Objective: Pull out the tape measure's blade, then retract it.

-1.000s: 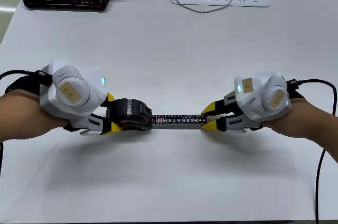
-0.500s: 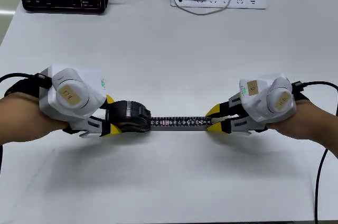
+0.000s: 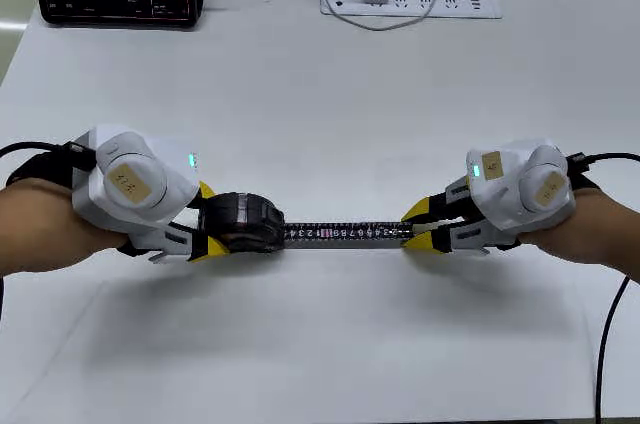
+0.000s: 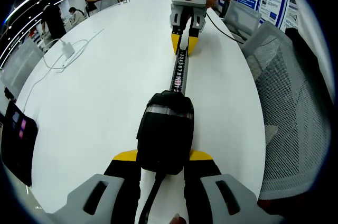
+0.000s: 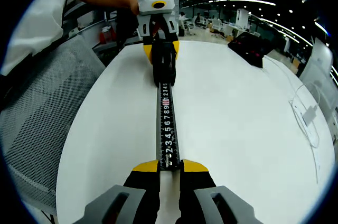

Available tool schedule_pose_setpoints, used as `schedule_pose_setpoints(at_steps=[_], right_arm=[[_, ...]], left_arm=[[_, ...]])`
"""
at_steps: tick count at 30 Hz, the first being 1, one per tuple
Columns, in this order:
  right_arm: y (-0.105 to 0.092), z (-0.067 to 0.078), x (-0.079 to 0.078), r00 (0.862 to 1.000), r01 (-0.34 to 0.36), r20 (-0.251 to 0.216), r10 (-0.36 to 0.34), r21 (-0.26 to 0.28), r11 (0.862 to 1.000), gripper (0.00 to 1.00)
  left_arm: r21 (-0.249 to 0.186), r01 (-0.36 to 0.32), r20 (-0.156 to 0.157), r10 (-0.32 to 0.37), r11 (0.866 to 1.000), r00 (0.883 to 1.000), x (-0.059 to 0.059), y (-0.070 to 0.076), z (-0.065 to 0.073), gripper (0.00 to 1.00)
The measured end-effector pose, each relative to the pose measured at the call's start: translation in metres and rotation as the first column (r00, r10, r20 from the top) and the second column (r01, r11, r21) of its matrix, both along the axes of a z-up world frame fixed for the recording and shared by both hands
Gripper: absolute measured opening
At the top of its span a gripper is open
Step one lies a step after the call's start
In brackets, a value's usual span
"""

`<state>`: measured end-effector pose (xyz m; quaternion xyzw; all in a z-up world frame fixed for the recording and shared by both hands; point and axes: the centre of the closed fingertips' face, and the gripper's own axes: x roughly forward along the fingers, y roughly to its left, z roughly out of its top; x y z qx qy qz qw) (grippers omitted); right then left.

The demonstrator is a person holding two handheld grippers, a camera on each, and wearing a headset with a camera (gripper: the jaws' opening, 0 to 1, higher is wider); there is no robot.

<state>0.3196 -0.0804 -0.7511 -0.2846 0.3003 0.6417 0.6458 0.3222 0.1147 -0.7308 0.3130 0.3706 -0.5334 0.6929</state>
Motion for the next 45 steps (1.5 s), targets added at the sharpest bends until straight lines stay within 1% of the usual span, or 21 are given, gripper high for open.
schedule_pose_setpoints(at_steps=[23,34,45], right_arm=[[-0.023,0.001,-0.002,1.000,0.016,-0.004,-0.016,-0.031,0.999,0.09],[-0.032,0.001,-0.002,0.999,0.031,-0.006,-0.031,-0.035,0.999,0.09],[-0.043,0.000,-0.001,1.000,0.029,-0.003,-0.029,-0.054,0.998,0.09]], left_arm=[[0.000,0.001,0.000,-0.001,1.000,1.000,0.000,0.000,0.000,0.26],[0.000,0.002,0.001,-0.002,1.000,1.000,0.000,0.000,0.000,0.26],[0.001,0.003,0.001,-0.003,1.000,1.000,0.000,0.000,0.001,0.26]])
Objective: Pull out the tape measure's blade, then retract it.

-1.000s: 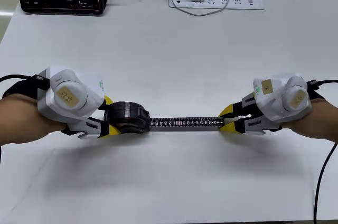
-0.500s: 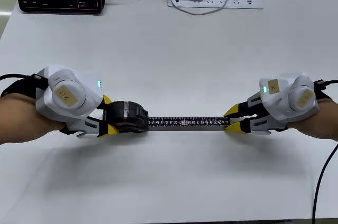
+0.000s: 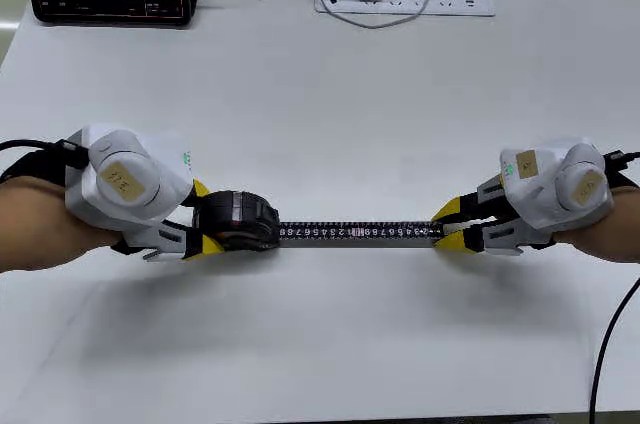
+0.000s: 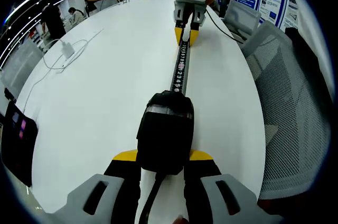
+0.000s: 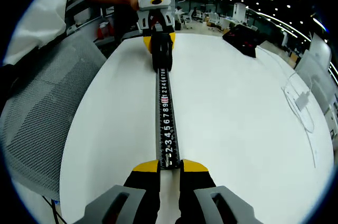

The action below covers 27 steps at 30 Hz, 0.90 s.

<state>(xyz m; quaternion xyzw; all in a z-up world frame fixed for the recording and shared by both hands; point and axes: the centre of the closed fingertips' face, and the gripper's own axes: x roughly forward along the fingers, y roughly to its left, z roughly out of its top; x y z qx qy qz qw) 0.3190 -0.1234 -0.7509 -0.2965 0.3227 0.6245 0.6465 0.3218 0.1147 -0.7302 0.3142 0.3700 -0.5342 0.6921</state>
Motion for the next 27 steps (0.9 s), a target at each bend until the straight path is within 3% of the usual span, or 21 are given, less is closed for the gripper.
schedule_pose_setpoints(at_steps=[27], right_arm=[[-0.029,0.001,-0.002,1.000,0.005,-0.002,-0.005,-0.049,0.999,0.09]], left_arm=[[-0.003,0.001,0.002,-0.001,1.000,1.000,0.000,0.000,0.000,0.26]])
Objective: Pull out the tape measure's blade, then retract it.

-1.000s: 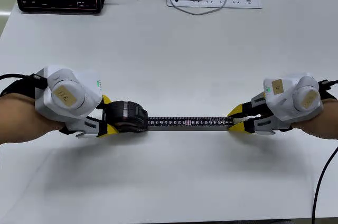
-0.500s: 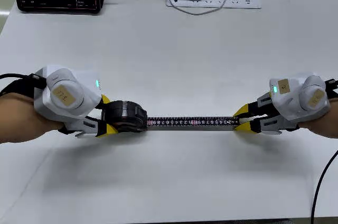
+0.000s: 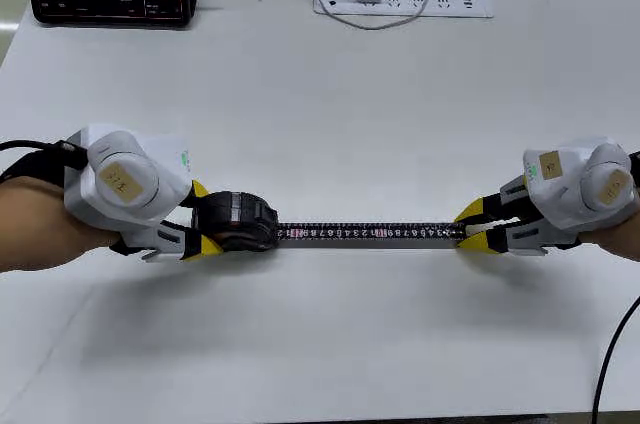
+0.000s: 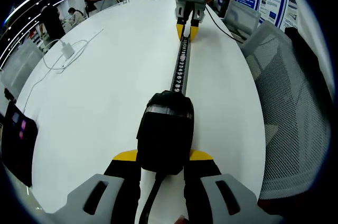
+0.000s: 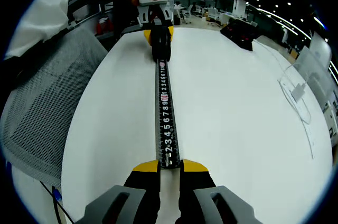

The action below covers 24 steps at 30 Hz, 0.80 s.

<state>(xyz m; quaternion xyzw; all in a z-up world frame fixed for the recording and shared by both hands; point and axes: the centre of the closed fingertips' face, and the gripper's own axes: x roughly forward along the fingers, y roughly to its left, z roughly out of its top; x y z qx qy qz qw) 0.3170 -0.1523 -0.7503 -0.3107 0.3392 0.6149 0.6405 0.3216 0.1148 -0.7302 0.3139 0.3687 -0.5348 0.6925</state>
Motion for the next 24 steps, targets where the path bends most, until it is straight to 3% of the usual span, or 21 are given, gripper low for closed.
schedule_pose_setpoints(at_steps=[13,24], right_arm=[[-0.017,0.001,0.002,1.000,-0.003,-0.006,0.003,-0.036,0.999,0.09],[-0.017,-0.001,0.002,1.000,0.017,-0.010,-0.017,-0.040,0.999,0.09]], left_arm=[[0.001,0.000,0.002,0.000,1.000,1.000,0.000,0.000,0.000,0.26],[0.000,0.006,0.018,-0.006,1.000,1.000,0.000,-0.001,0.000,0.26]])
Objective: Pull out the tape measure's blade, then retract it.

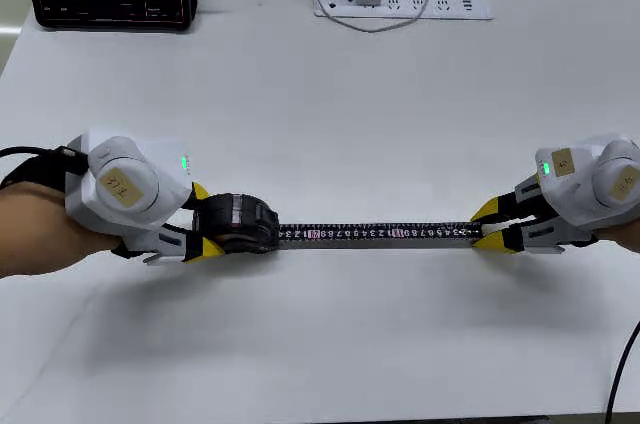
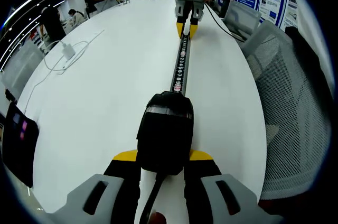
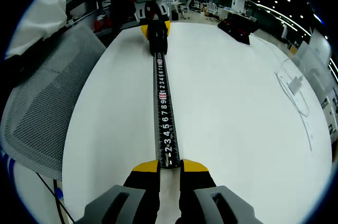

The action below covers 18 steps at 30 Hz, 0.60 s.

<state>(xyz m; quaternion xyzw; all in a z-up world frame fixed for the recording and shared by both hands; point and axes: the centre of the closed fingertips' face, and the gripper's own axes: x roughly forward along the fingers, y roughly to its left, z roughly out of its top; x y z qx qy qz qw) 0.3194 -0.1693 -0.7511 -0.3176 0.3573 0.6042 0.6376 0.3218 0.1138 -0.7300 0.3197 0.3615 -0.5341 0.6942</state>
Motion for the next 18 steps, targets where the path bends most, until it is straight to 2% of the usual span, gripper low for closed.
schedule_pose_setpoints(at_steps=[8,18], right_arm=[[0.0002,-0.0004,-0.0001,1.000,0.016,0.000,-0.016,-0.006,1.000,0.10],[0.0007,-0.0006,-0.0006,1.000,0.010,0.008,-0.009,-0.014,1.000,0.12]], left_arm=[[-0.012,0.011,0.011,-0.011,1.000,1.000,0.0011,-0.0025,0.0004,0.27],[-0.010,0.005,0.008,-0.005,1.000,1.000,0.0010,-0.0022,0.0007,0.27]])
